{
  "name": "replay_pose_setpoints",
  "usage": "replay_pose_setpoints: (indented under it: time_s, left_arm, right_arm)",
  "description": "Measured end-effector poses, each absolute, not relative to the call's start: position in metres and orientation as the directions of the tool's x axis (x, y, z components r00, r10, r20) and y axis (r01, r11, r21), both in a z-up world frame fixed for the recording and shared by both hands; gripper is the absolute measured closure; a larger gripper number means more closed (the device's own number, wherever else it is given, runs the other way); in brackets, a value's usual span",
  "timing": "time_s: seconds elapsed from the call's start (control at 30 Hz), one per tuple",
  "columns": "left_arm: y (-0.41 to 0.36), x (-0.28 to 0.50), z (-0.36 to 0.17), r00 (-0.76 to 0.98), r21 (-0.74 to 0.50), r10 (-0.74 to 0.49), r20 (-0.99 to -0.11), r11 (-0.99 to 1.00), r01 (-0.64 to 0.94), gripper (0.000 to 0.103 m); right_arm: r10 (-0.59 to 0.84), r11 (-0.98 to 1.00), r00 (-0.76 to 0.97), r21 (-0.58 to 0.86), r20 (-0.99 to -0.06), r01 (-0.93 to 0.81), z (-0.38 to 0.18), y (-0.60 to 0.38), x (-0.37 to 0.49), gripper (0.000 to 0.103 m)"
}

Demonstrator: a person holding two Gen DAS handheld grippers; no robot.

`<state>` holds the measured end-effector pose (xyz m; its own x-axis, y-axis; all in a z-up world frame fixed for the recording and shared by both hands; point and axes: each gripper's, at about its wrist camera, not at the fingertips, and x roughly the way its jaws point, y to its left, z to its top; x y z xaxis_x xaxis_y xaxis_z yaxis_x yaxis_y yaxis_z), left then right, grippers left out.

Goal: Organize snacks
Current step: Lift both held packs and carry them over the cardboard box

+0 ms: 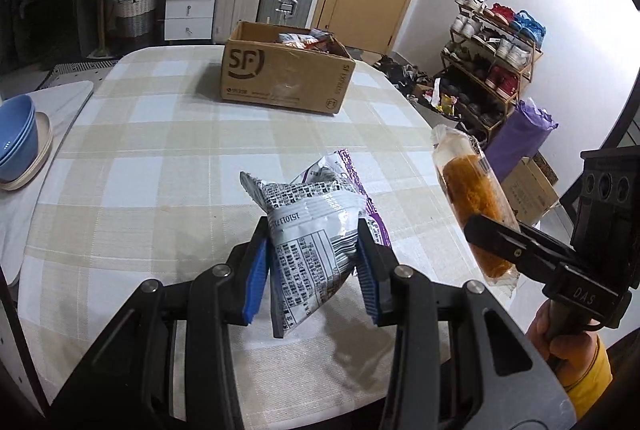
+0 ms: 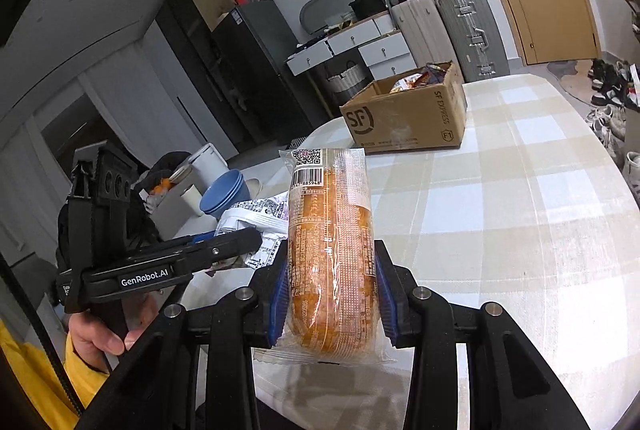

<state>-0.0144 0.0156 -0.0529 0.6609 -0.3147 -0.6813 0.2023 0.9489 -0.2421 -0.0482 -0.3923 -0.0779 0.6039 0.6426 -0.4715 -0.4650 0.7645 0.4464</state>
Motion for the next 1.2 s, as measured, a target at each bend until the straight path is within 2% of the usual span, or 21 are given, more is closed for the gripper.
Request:
replay_pose_setpoints:
  time_s: [0.8, 1.2]
  left_arm:
    - [0.029, 0.036, -0.072, 0.628, -0.241, -0.296, -0.720, 0.955, 0.175, 0.067]
    - [0.045, 0.122, -0.032, 0.684, -0.252, -0.293, -0.669, 0.954, 0.162, 0.067]
  right_arm:
    - [0.651, 0.756, 0.594, 0.472, -0.474, -0.452, -0.086, -0.394, -0.010, 0.065]
    - [0.654, 0.756, 0.599, 0.421, -0.463, -0.501, -0.043, -0.382, 0.074, 0.065]
